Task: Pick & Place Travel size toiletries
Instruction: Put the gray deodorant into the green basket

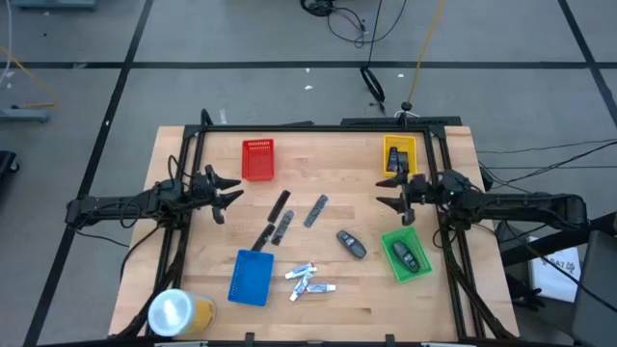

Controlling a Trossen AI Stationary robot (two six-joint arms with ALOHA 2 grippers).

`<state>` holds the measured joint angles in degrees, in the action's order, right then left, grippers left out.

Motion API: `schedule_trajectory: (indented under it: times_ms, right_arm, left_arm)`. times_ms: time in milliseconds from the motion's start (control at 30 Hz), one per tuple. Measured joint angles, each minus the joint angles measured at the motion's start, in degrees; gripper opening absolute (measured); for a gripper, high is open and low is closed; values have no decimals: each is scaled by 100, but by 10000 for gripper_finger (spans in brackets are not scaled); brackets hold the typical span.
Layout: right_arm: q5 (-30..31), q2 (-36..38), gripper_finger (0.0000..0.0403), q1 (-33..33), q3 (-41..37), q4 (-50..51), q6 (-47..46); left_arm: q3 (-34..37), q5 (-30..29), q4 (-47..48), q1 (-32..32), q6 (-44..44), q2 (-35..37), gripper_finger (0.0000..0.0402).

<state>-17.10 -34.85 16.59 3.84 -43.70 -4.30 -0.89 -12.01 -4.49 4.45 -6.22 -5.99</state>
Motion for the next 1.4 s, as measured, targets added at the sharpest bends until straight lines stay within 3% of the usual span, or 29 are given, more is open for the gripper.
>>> schedule_trajectory:
  times_ms: [167,367,633,800,933,1167,1400]
  right_arm:
    - [536,-74,196,-386,25,15,78]
    - [1386,-578,196,-1508,544,528,507]
    - [3465,-1635,211,-2938,1930,2209,968]
    - [4110,-2425,260,-3478,2931,3515,450]
    - [4104,-3161,287,-3719,3945,4869,-435]
    - [3786,-4421,282,-3731,5818,7609,-2490]
    - [3438,-5205,276,-3637,6283,7959,-3517]
  left_arm:
    - [0,-2,0,1,0,0,154]
    - [1,-1,0,2,-1,1,154]
    - [1,-1,2,2,0,0,154]
    - [1,-2,-1,1,0,1,154]
    - [1,-2,0,1,0,1,154]
    - [0,-4,-1,0,0,0,154]
    - [2,-4,0,0,0,2,154]
